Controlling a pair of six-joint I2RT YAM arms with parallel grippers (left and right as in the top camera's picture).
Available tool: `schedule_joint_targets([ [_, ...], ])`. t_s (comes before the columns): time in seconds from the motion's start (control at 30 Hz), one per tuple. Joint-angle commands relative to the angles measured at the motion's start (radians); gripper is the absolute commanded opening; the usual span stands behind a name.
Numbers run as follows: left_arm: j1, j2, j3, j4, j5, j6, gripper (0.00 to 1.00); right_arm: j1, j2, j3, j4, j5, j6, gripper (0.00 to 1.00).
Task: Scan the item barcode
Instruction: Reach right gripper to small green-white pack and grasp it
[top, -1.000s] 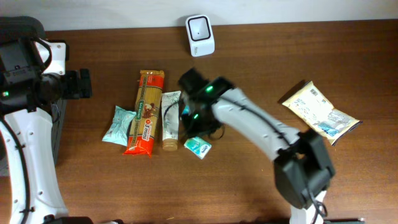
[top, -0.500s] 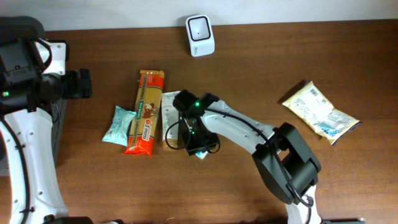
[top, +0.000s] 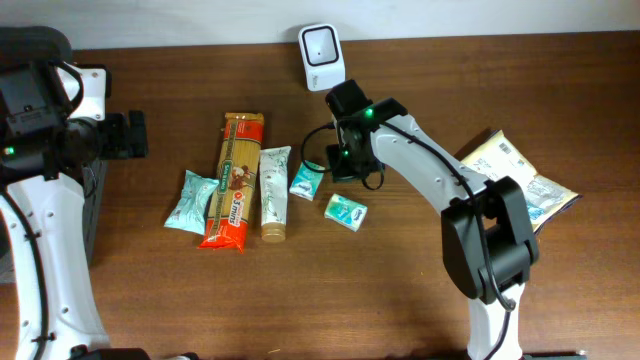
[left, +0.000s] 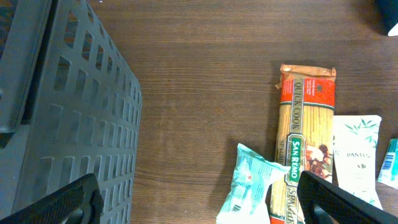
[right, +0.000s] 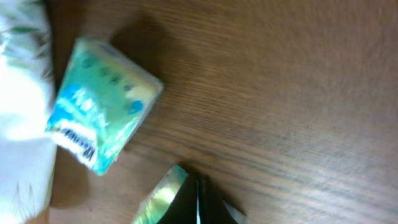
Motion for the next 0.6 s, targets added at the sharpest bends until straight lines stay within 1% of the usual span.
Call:
schedule_joint_targets([
  [0.0, 0.004, -0.005, 0.006, 0.001, 0.004, 0.019, 0.99, 0.02, 0.071, 0.009, 0.002, -0.001, 0.241, 0.04],
  [0.07, 0.004, -0.005, 0.006, 0.001, 0.004, 0.019, 0.99, 0.059, 0.087, 0.009, -0.017, -0.003, 0.233, 0.04],
  [0.13, 0.004, -0.005, 0.006, 0.001, 0.004, 0.019, 0.99, 0.091, 0.09, 0.009, -0.05, -0.011, 0.195, 0.04],
  [0.17, 0.004, -0.005, 0.006, 0.001, 0.004, 0.019, 0.99, 0.107, 0.09, 0.009, -0.07, -0.045, 0.158, 0.04],
  [0.23, 0.004, -0.005, 0.006, 0.001, 0.004, 0.019, 0.99, 0.14, 0.09, 0.009, -0.156, -0.18, 0.003, 0.04],
  [0.27, 0.004, -0.005, 0.006, 0.001, 0.004, 0.019, 0.99, 0.157, 0.09, 0.009, -0.245, -0.175, -0.041, 0.04],
  [0.33, 0.004, -0.005, 0.006, 0.001, 0.004, 0.019, 0.99, 0.162, 0.09, 0.009, -0.363, -0.122, -0.055, 0.04],
  [0.4, 0.003, -0.005, 0.006, 0.001, 0.004, 0.019, 0.99, 0.158, 0.09, 0.009, -0.465, 0.011, -0.051, 0.04],
  [0.43, 0.004, -0.005, 0.006, 0.001, 0.004, 0.019, 0.99, 0.158, 0.09, 0.009, -0.475, 0.039, -0.051, 0.04],
  [0.47, 0.004, -0.005, 0.006, 0.001, 0.004, 0.019, 0.99, 0.158, 0.086, 0.011, -0.446, 0.041, -0.051, 0.04],
  [0.57, 0.004, -0.005, 0.006, 0.001, 0.004, 0.019, 0.99, 0.177, 0.039, 0.038, -0.311, -0.003, -0.052, 0.04],
])
